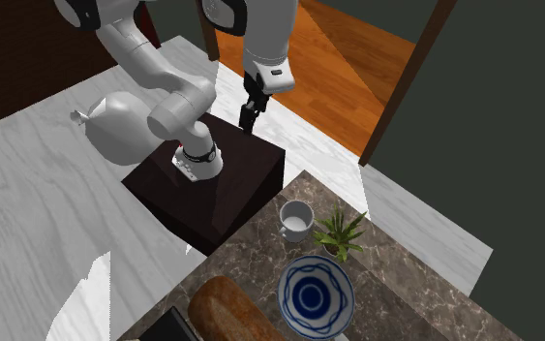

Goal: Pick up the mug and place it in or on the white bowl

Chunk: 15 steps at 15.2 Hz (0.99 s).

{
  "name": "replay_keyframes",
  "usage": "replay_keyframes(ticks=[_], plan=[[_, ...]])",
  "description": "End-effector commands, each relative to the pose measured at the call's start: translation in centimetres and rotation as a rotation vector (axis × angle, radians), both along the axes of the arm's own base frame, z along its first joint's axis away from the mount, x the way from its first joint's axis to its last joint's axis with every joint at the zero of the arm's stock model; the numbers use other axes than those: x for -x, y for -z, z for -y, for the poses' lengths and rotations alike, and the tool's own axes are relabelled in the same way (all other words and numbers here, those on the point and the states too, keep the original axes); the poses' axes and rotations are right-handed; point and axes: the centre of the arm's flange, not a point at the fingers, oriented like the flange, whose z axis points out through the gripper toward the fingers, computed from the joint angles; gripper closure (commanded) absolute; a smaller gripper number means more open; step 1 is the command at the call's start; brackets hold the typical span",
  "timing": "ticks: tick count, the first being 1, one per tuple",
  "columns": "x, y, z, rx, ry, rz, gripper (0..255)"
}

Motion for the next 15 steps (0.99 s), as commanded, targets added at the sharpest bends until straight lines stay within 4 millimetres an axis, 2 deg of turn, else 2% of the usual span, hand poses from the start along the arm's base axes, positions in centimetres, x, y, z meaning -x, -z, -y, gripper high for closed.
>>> replay_keyframes(ticks=[1, 15], plan=[[0.0, 0.0, 0.0, 0.000, 0.000, 0.000, 0], [-14.0, 7.5, 6.9, -0.008, -0.035, 0.085, 0]])
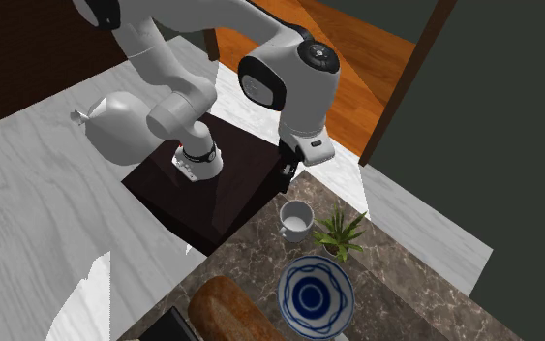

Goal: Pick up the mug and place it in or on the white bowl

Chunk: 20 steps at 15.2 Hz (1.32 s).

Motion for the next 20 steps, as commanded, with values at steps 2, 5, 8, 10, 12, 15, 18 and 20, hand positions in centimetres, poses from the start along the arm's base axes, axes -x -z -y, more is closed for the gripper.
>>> replay_keyframes(ticks=[2, 5, 8, 10, 12, 15, 18, 20], plan=[[-3.3, 1.3, 1.4, -0.001, -0.008, 0.020, 0], [-5.5, 2.3, 2.4, -0.002, -0.013, 0.033, 0], [-5.5, 3.9, 2.6, -0.002, -0.013, 0.033, 0], [-5.5, 5.0, 2.6, -0.002, -0.013, 0.033, 0], [-5.4, 6.3, 2.8, -0.002, -0.013, 0.033, 0], [-5.4, 6.3, 2.8, -0.002, -0.013, 0.033, 0], [-5.4, 6.3, 2.8, -0.002, -0.013, 0.033, 0], [-5.4, 6.3, 2.8, -0.002, -0.013, 0.033, 0]])
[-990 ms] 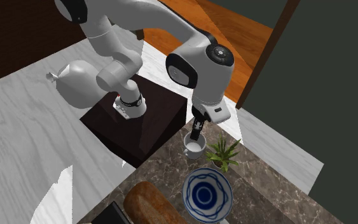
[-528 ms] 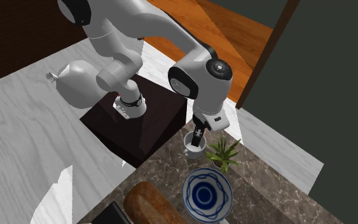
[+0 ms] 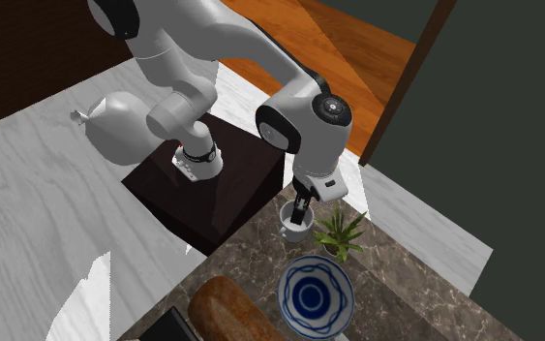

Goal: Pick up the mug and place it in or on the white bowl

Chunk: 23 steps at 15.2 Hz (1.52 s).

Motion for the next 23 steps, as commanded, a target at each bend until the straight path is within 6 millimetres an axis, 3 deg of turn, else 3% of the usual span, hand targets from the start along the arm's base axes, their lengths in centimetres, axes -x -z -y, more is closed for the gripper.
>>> replay_keyframes(ticks=[1, 10, 23], plan=[[0.0, 0.0, 0.0, 0.000, 0.000, 0.000, 255], [0.0, 0.0, 0.0, 0.000, 0.000, 0.000, 255], [0.0, -6.9, 0.0, 0.000, 0.000, 0.000, 255]])
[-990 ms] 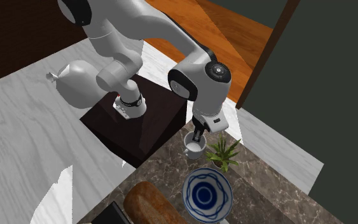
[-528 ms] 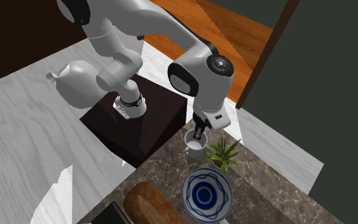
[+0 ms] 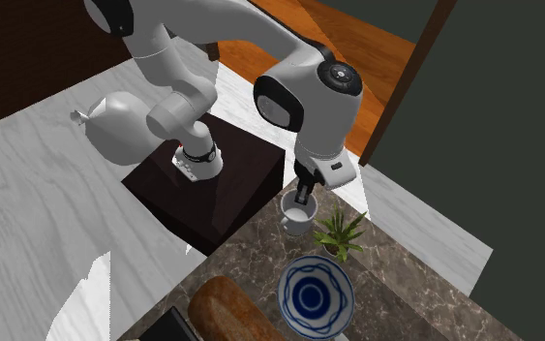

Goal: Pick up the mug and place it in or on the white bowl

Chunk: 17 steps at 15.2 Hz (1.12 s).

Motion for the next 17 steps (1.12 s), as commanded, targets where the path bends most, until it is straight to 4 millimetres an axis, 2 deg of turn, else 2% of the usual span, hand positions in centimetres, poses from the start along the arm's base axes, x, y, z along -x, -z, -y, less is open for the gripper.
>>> replay_keyframes(ticks=[1, 16, 17], plan=[[-0.1, -1.2, 0.0, 0.000, 0.000, 0.000, 255], [-0.1, -8.9, 0.0, 0.000, 0.000, 0.000, 255], [-0.9, -9.1, 1.0, 0.000, 0.000, 0.000, 255]])
